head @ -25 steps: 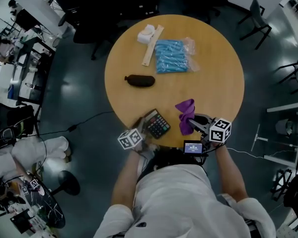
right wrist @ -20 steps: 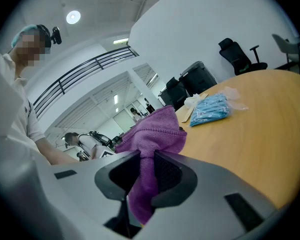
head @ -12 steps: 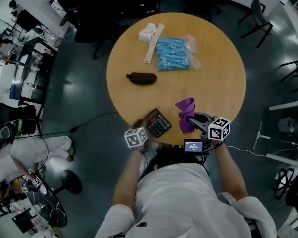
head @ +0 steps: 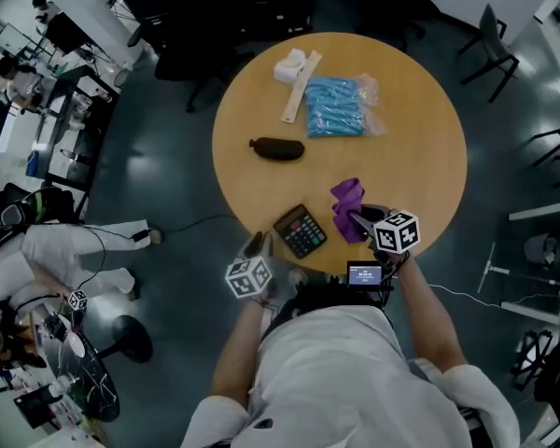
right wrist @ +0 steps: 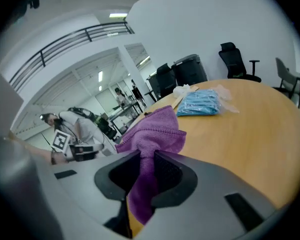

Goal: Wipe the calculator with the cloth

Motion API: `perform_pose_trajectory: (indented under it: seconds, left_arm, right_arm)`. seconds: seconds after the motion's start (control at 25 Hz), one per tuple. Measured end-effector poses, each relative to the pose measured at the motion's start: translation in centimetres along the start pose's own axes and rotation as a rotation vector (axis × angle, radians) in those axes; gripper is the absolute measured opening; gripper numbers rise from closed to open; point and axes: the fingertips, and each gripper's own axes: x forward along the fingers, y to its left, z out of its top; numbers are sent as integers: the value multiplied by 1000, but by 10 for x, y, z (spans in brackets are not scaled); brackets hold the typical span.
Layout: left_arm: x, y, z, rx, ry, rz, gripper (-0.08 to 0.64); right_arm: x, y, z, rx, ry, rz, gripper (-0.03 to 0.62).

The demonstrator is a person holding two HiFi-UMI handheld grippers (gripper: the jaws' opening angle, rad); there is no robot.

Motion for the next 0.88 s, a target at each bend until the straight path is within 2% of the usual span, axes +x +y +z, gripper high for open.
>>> perform_pose_trajectory:
  seconds: [0.2, 0.36, 0.48, 0.68, 0.88]
  left_arm:
    - [-60, -2, 13, -33, -108, 6, 100]
    - [-101, -13, 23, 22, -170, 15, 100]
    - [-118, -27, 27, 72, -192, 10, 99]
    - [-132, -40, 28, 147, -247, 32, 91]
    - [-129, -47, 27, 156, -228, 4, 91]
  right_arm:
    - [42, -19, -21, -105, 218, -147, 81]
    - [67, -39, -41, -130, 351, -257, 81]
    - [81, -46, -51, -175, 427, -295, 83]
    - [93, -51, -66, -190, 487, -321, 107]
    - [95, -45, -66, -162, 474, -306, 146]
